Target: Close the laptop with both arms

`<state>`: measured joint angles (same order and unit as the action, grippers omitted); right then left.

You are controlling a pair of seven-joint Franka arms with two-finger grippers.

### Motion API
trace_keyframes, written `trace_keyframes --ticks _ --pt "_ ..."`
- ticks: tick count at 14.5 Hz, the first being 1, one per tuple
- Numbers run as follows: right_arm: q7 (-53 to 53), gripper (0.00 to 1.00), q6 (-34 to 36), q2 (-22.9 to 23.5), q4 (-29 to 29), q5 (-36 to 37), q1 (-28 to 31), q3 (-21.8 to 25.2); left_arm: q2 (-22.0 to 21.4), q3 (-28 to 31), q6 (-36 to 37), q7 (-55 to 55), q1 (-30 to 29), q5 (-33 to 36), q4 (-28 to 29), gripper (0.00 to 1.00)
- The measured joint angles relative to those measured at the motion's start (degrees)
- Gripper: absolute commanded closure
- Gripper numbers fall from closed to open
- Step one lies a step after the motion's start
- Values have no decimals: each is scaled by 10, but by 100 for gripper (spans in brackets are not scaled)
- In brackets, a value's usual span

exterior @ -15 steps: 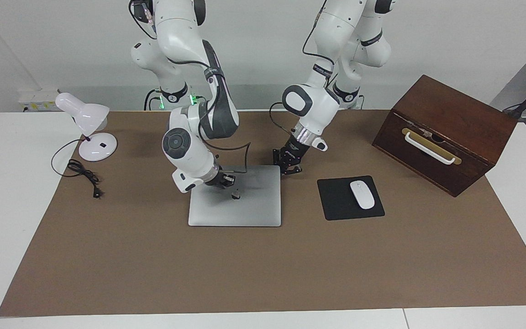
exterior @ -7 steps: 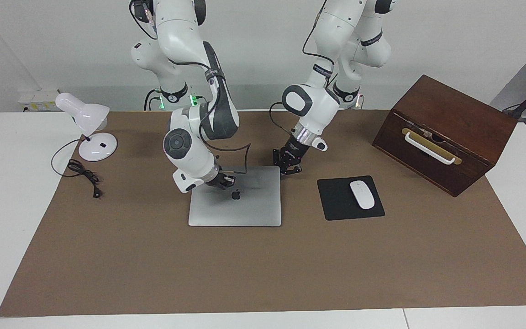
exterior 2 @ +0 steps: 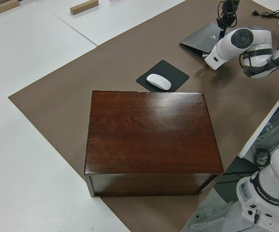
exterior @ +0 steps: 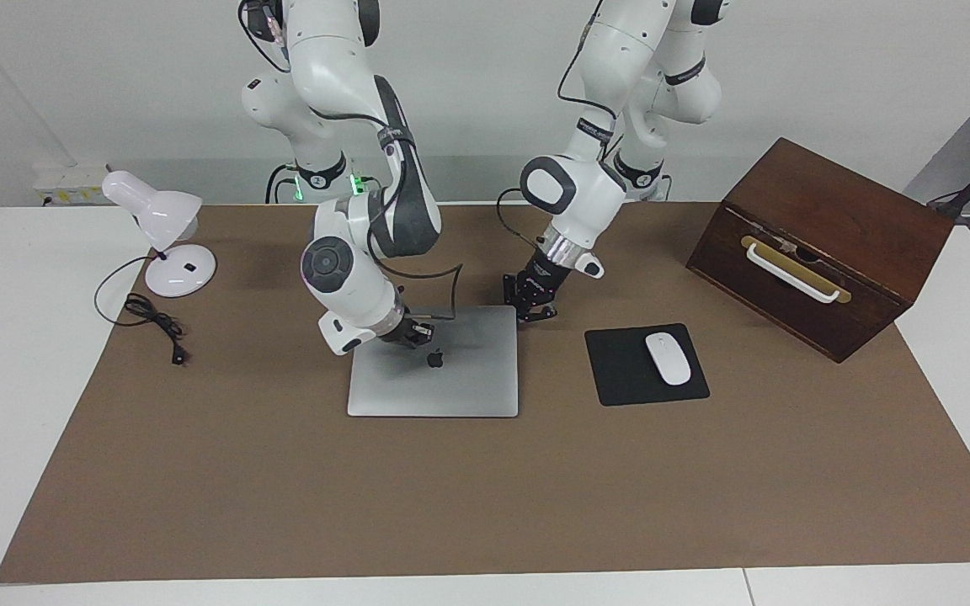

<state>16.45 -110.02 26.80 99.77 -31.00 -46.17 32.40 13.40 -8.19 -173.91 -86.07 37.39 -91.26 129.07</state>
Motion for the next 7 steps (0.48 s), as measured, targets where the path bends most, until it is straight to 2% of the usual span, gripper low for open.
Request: trace_keyframes --ticks 7 --pt "0 100 26 -17 -8 0 0 1 0 0 0 0 0 -1 0 100"
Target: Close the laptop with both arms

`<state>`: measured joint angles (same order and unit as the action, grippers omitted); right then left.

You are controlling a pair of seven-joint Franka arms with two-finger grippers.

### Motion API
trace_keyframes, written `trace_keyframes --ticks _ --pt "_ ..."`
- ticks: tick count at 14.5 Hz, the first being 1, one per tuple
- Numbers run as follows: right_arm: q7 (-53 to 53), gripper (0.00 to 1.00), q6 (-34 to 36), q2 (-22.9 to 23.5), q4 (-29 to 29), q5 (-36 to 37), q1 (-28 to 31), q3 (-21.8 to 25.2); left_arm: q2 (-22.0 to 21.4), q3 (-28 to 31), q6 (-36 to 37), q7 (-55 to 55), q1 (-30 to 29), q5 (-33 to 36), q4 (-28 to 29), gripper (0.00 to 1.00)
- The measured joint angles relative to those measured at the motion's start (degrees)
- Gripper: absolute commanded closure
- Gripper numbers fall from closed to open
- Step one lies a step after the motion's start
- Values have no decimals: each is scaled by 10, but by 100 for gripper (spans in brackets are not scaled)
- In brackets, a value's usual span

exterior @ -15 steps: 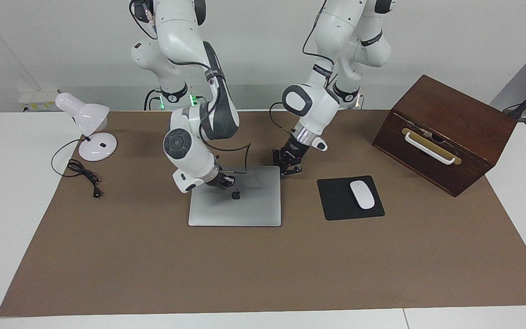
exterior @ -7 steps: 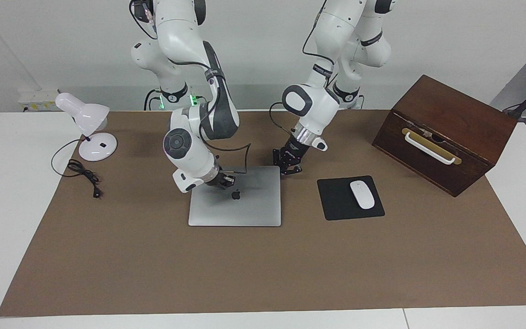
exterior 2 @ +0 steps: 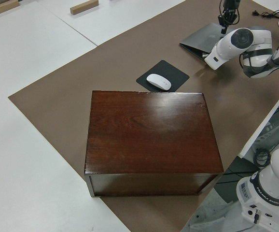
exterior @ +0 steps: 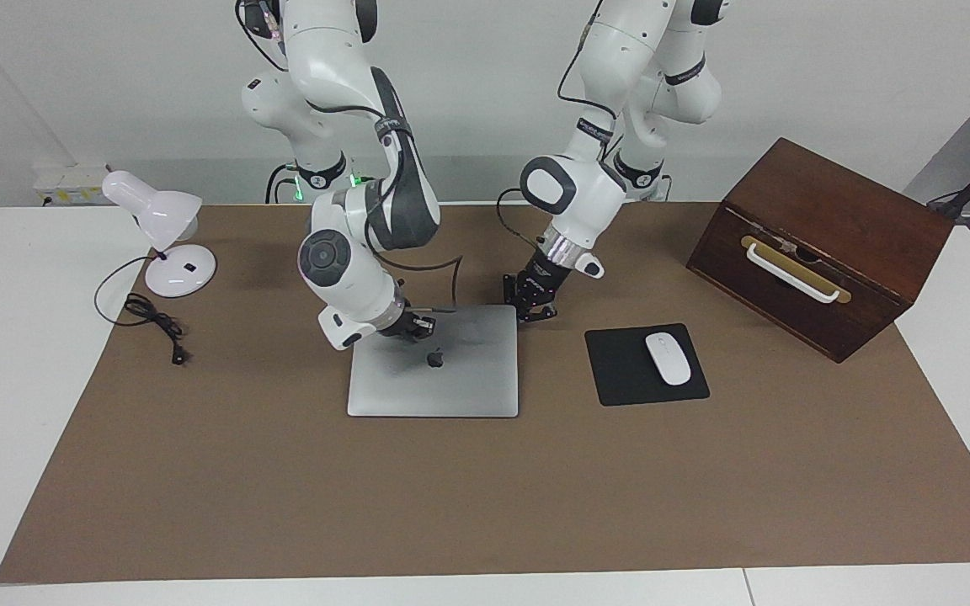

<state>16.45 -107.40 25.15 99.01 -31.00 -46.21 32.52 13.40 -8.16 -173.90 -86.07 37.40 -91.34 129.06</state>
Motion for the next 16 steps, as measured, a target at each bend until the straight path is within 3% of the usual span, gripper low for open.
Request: trace_keyframes --ticks 5,10,16 --pt "0 100 18 -18 -3 0 19 -1 -1 0 7 0 -4 -2 0 100" --pt "-1 100 51 -52 -17 32 105 -45 -4 3 26 5 -36 -3 11 100" --pt "-53 100 115 -99 -79 117 238 -122 -12 5 55 8 -68 -3 13 100"
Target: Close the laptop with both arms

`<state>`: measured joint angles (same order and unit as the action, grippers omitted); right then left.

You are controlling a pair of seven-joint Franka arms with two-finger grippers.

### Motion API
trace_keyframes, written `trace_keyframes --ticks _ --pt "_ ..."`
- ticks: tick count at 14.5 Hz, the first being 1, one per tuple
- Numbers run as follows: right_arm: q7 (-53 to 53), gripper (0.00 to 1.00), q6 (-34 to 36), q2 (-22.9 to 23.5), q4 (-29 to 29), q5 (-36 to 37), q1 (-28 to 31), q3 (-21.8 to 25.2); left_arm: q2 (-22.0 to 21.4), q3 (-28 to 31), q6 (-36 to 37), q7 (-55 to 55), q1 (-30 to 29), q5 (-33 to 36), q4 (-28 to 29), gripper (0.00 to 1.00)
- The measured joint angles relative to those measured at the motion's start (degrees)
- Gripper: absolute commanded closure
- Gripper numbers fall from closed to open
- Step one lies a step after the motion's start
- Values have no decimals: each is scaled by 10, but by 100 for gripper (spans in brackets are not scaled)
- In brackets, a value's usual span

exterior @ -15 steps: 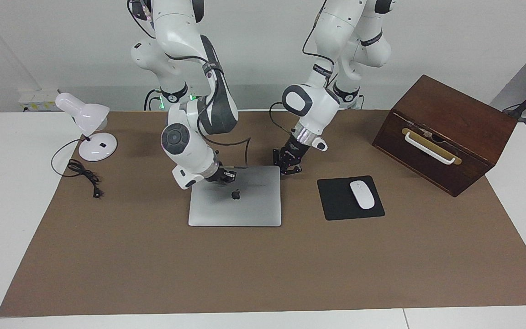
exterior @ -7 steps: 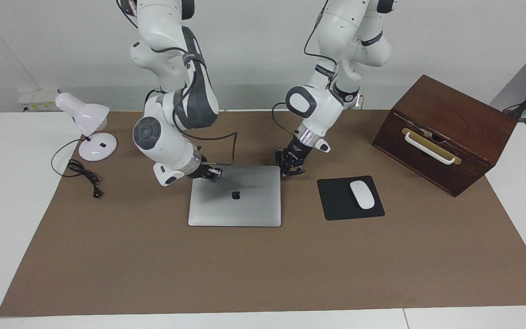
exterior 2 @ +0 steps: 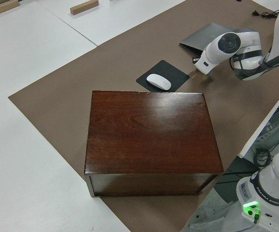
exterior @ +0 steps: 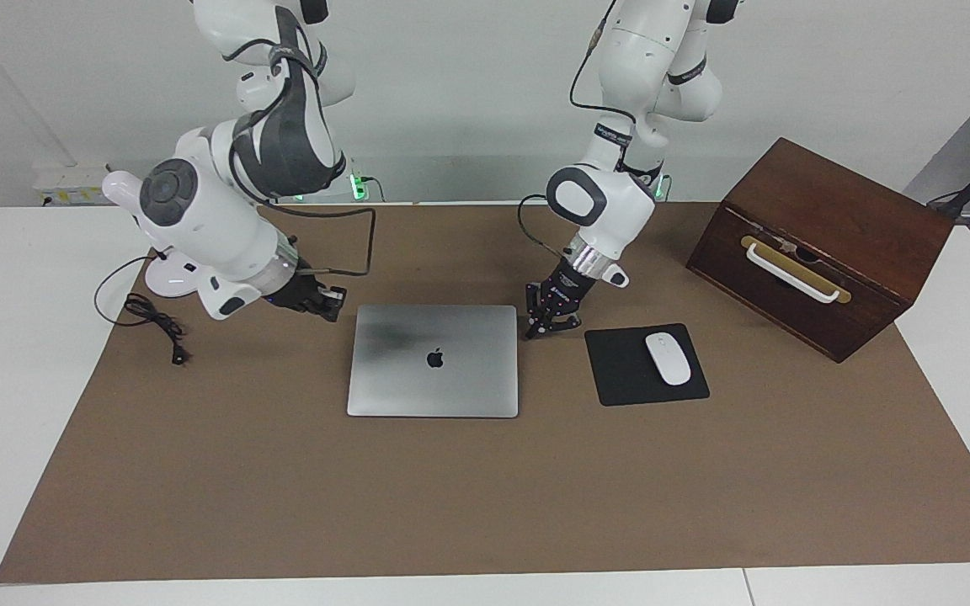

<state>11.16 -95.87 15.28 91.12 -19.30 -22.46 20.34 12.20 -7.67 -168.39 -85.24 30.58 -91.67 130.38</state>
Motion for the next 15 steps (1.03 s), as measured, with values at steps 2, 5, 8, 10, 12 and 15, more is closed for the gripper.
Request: trace_keyframes --ticks 2,5,8,10,12,15 --pt "-21 100 1 -15 -4 39 33 -18 -4 1 6 1 -11 0 -4 100" --pt "-39 100 1 -45 -9 105 75 -54 -10 2 20 12 -39 2 -18 100" --pt "-69 100 1 -77 -16 166 158 -137 -14 4 27 55 -87 2 -40 100" --pt "-89 96 1 -97 -18 197 205 -179 -14 4 30 79 -122 31 -58 100" --pt "-101 86 1 -110 -18 209 242 -209 -14 5 35 82 -147 79 -69 100" --pt "-109 42 7 -123 -22 210 280 -233 -10 5 37 99 -172 144 -87 100"
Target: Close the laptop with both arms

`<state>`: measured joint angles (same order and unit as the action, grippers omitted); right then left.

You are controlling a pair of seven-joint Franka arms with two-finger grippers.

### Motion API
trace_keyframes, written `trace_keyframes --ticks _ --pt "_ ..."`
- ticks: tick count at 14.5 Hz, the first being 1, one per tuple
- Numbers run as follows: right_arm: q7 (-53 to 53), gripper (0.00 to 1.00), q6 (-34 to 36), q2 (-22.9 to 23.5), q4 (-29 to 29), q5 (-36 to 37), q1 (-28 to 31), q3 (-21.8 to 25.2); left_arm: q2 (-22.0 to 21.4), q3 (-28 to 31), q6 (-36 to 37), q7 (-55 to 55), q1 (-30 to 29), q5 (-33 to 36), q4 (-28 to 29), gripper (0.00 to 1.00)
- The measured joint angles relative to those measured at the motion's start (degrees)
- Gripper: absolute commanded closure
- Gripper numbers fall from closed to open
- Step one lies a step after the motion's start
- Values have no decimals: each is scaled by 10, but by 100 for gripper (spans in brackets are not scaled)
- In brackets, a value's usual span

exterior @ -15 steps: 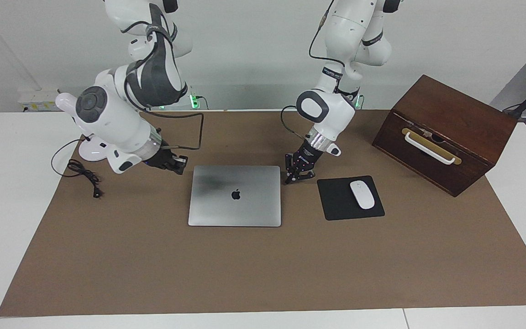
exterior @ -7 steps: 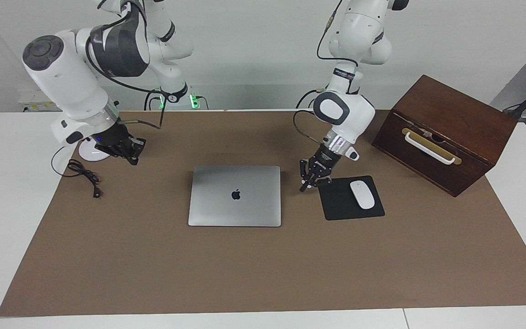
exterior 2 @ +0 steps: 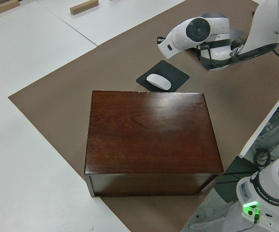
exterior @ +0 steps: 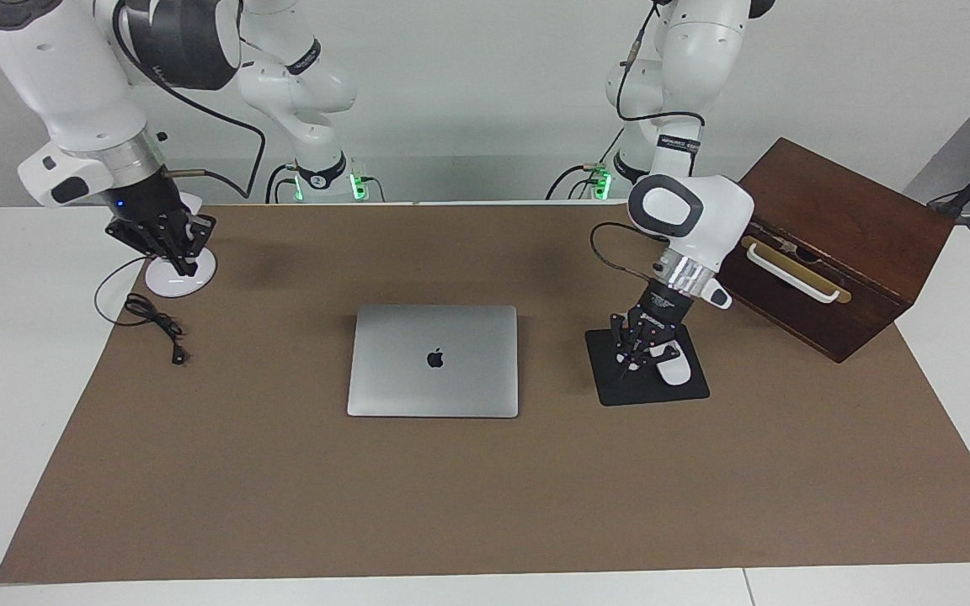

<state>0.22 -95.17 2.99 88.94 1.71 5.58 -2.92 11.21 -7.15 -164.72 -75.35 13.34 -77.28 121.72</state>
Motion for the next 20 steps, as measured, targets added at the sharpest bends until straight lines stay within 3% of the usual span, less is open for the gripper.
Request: trace_keyframes --ticks 2,3,8,13,20 --pt "0 10 14 -12 -3 0 14 -8 4 0 3 14 -22 45 -14 100" --pt "0 0 22 -20 -4 0 17 -9 7 0 5 18 -34 69 -22 100" --pt "0 0 43 -53 -4 0 25 -8 36 0 43 26 -101 258 -96 100" --pt "0 0 47 -55 -4 0 28 6 61 0 222 60 -176 458 -205 100" --pt "0 0 61 -58 -4 0 29 3 43 0 428 244 -188 585 -240 100"
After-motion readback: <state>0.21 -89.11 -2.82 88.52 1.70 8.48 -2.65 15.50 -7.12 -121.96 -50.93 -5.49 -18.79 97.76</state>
